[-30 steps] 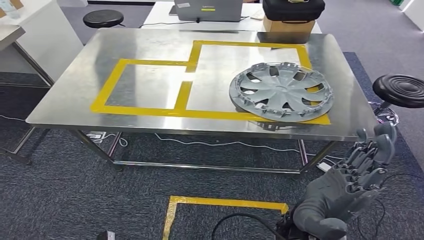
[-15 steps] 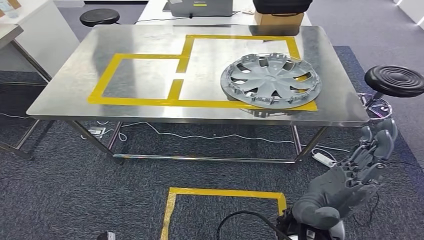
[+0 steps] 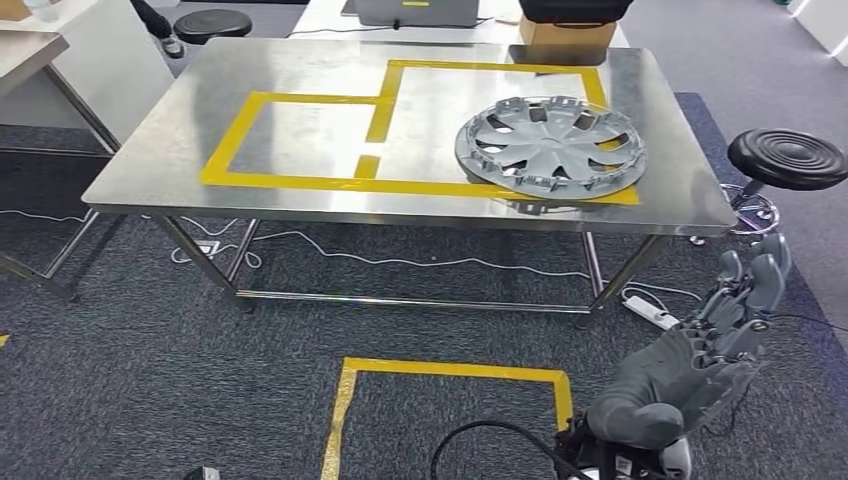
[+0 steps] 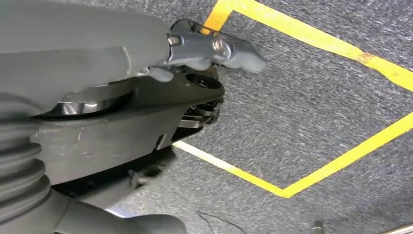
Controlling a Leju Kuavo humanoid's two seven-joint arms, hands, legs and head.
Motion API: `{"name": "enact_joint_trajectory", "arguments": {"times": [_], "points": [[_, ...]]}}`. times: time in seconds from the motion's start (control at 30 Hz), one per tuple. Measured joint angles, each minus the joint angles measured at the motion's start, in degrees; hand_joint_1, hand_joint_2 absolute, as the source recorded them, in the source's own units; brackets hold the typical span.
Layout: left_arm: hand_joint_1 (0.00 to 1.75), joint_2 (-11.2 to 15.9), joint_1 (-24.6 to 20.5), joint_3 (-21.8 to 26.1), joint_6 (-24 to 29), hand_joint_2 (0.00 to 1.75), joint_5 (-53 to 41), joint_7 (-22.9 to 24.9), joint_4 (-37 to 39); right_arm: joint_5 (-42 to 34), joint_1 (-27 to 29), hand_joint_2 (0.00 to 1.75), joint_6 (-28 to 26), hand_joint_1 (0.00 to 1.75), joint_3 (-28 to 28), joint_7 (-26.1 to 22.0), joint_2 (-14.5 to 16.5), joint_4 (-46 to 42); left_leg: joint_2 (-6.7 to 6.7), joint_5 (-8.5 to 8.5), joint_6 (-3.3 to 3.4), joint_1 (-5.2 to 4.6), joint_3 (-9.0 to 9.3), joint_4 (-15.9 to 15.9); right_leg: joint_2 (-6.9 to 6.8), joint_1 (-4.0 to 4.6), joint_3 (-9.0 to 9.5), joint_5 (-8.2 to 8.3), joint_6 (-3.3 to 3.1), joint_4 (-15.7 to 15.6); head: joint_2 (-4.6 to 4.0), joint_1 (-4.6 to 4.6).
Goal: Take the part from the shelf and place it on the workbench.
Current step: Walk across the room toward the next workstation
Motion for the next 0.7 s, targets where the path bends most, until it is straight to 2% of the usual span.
{"name": "enact_joint_trajectory", "arguments": {"times": [0.03,0.1,0.13,0.17,0.2,0.27,0.3,0.33,0.37,0.4,0.43,0.5,0.53,0.57,0.63,0.67,0.7], "points": [[0.0,0.01,-0.01,0.12,0.0,1.75,-0.01,-0.03,0.0,-0.01,-0.02,0.0,-0.11,0.0,-0.05,-0.02,0.09,0.0,-0.02,0.29,-0.3,-0.05,-0.22,0.18,0.07,0.08,0.84,-0.21,-0.24,-1.6,0.0,0.02],[0.0,0.02,-0.02,0.4,0.03,1.75,-0.04,-0.04,0.0,-0.03,0.0,0.0,-0.34,0.0,-0.17,-0.08,0.23,0.0,-0.03,0.79,-0.99,-0.02,-0.55,0.33,0.17,0.15,0.27,0.05,-1.02,-1.78,0.0,0.04],[0.0,0.03,-0.02,0.51,0.05,1.75,-0.07,-0.04,0.0,-0.02,0.0,0.0,-0.42,0.0,-0.21,-0.1,0.28,0.0,-0.03,0.37,-1.36,0.04,-0.84,0.67,0.14,0.1,-0.07,0.35,-1.5,-1.74,0.0,0.06],[0.0,0.05,-0.02,0.58,0.07,1.75,-0.09,-0.04,0.0,-0.02,-0.01,0.0,-0.44,0.0,-0.26,-0.12,0.33,0.0,-0.04,-0.87,-1.72,0.08,-1.4,1.78,0.09,0.03,-0.39,0.75,-2.0,-1.77,0.0,-0.03],[0.0,0.1,-0.02,0.63,0.09,1.75,-0.11,-0.05,0.0,-0.01,-0.02,0.0,-0.45,0.0,-0.28,-0.13,0.38,0.0,-0.06,-2.97,-2.04,0.13,-2.39,4.11,0.04,-0.06,-0.82,1.23,-2.41,-1.82,0.0,-0.12],[0.0,0.19,-0.04,0.71,0.1,1.75,-0.2,-0.05,0.0,-0.02,0.01,0.0,-0.46,0.0,-0.38,-0.14,0.42,0.0,-0.06,-8.06,-2.51,0.18,-5.21,11.72,0.0,-0.03,-2.04,2.23,-2.79,-1.75,0.0,-0.3],[0.0,0.24,-0.03,0.73,0.1,1.75,-0.3,-0.06,0.0,-0.03,0.05,0.0,-0.5,0.0,-0.44,-0.15,0.43,0.0,-0.06,-9.63,-2.61,0.19,-6.28,15.19,0.0,-0.01,-2.76,2.73,-2.81,-1.7,0.0,-0.31],[0.0,0.27,-0.02,0.74,0.11,1.75,-0.41,-0.05,0.0,-0.06,0.09,0.0,-0.54,0.0,-0.49,-0.19,0.43,0.0,-0.06,-10.03,-2.62,0.19,-6.54,17.06,0.0,0.02,-3.43,3.18,-2.78,-1.65,0.0,-0.32],[0.0,0.3,-0.02,0.74,0.11,1.75,-0.53,-0.05,0.0,-0.1,0.12,0.0,-0.6,0.0,-0.53,-0.23,0.44,0.0,-0.06,-9.32,-2.55,0.19,-5.73,16.77,0.02,0.04,-4.03,3.59,-2.71,-1.59,0.0,-0.32],[0.0,0.31,-0.02,0.74,0.1,1.75,-0.65,-0.05,0.0,-0.17,0.14,0.0,-0.66,0.0,-0.55,-0.3,0.45,0.0,-0.06,-7.88,-2.4,0.19,-3.84,14.33,0.04,0.05,-4.54,3.95,-2.6,-1.53,0.0,-0.32],[0.0,0.31,-0.04,0.74,0.09,1.75,-0.74,-0.04,0.0,-0.27,0.14,0.0,-0.71,0.0,-0.55,-0.38,0.47,0.0,-0.06,-6.37,-2.21,0.19,-1.04,10.34,0.07,0.05,-4.9,4.28,-2.44,-1.48,0.0,-0.32],[0.0,0.3,-0.13,0.74,0.07,0.87,-0.96,-0.04,0.0,-0.49,0.11,0.0,-0.79,0.0,-0.56,-0.54,0.52,-0.01,-0.08,-4.7,-1.77,0.11,4.2,2.41,0.09,0.24,-5.49,4.86,-1.99,-1.34,0.0,-0.3],[0.0,0.3,-0.18,0.74,0.07,0.44,-1.07,-0.04,0.0,-0.6,0.09,0.0,-0.81,0.0,-0.57,-0.6,0.54,-0.02,-0.09,-4.57,-1.54,0.06,5.5,0.13,0.08,0.33,-5.71,5.16,-1.73,-1.27,0.0,-0.28],[0.0,0.29,-0.17,0.74,0.07,0.0,-1.16,-0.04,0.0,-0.67,0.08,0.0,-0.83,0.0,-0.58,-0.66,0.54,-0.02,-0.1,-4.61,-1.28,-0.04,5.79,-0.72,0.05,0.38,-5.91,5.44,-1.44,-1.27,0.0,-0.27],[0.0,0.25,-0.06,0.74,0.04,0.0,-1.25,-0.05,0.0,-0.87,0.1,0.0,-0.91,0.0,-0.65,-0.81,0.54,-0.03,-0.04,-4.22,-0.48,0.04,5.28,-0.93,0.06,0.32,-6.29,5.69,-0.84,-1.15,0.0,-0.31],[0.0,0.23,-0.03,0.74,0.03,0.0,-1.27,-0.09,0.0,-0.96,0.11,0.0,-0.96,0.0,-0.7,-0.92,0.54,-0.03,0.0,-3.89,-0.02,0.12,5.1,-1.01,0.06,0.27,-6.78,4.98,-0.52,-0.31,0.0,-0.2],[0.0,0.2,-0.03,0.74,0.0,0.0,-1.27,-0.14,0.0,-1.05,0.13,0.0,-0.99,0.0,-0.75,-1.03,0.54,-0.04,0.05,-3.54,0.38,0.24,4.87,-1.11,0.07,0.22,-7.71,3.49,-0.19,1.76,0.0,-0.04]]}}
